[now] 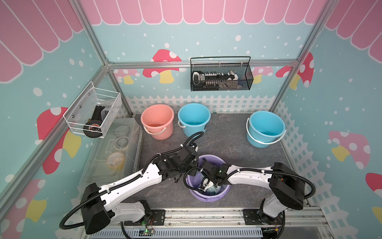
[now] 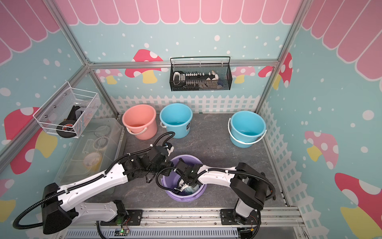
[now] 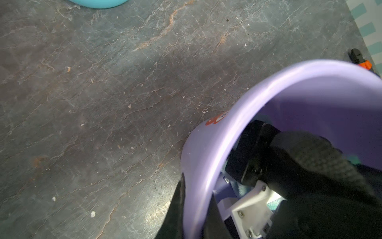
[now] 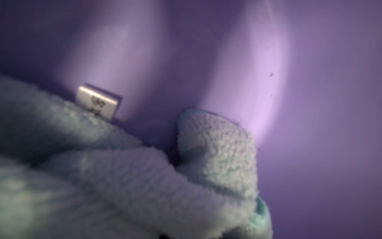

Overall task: Wipe the inside of the bucket with a cloth
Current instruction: Wipe the dirt from the inside of the bucket.

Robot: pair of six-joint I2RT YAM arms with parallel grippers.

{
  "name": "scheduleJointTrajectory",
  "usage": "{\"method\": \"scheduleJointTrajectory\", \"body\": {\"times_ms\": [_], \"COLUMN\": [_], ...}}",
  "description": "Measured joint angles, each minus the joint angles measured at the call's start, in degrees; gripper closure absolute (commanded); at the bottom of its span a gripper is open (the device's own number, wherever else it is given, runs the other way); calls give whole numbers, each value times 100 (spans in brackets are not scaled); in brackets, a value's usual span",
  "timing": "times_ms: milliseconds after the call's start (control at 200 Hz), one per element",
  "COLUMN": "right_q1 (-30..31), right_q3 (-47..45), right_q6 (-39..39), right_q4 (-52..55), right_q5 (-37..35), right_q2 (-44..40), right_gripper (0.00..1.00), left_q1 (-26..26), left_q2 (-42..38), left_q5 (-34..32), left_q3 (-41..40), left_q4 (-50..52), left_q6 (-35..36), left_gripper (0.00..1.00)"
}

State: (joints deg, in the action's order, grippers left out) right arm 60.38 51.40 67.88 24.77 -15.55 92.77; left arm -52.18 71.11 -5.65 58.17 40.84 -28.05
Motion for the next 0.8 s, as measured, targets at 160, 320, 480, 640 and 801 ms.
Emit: {"method": "scheduleJointTrajectory", "body": {"times_ms": [160,320,480,640,801], "right_q1": [-7,-4,0,0,0], "right_q3": [59,494,1292,2046,2658], "right_q6": [-225,-433,-695,-927,-1060], "right_q4": [444,1467,2656,3762,4708], "right_q5": [271,520,695,968,1309], "right_q2": [-273,-964,-1480,-1714,-1738], "right_gripper": [100,100,100,100,100], "left_q1": [-28,-61,-61,-61,-61], "left_q2": [-4,-7,-7,-7,-7], "left_q5": [59,90,70,72,96], "left_q3": [0,0,2,2,2], "left_q4": [-57,-168,-262,-302,-337], "left_q6": [24,39,42,44,85], "left_gripper": [100,100,100,100,100]}}
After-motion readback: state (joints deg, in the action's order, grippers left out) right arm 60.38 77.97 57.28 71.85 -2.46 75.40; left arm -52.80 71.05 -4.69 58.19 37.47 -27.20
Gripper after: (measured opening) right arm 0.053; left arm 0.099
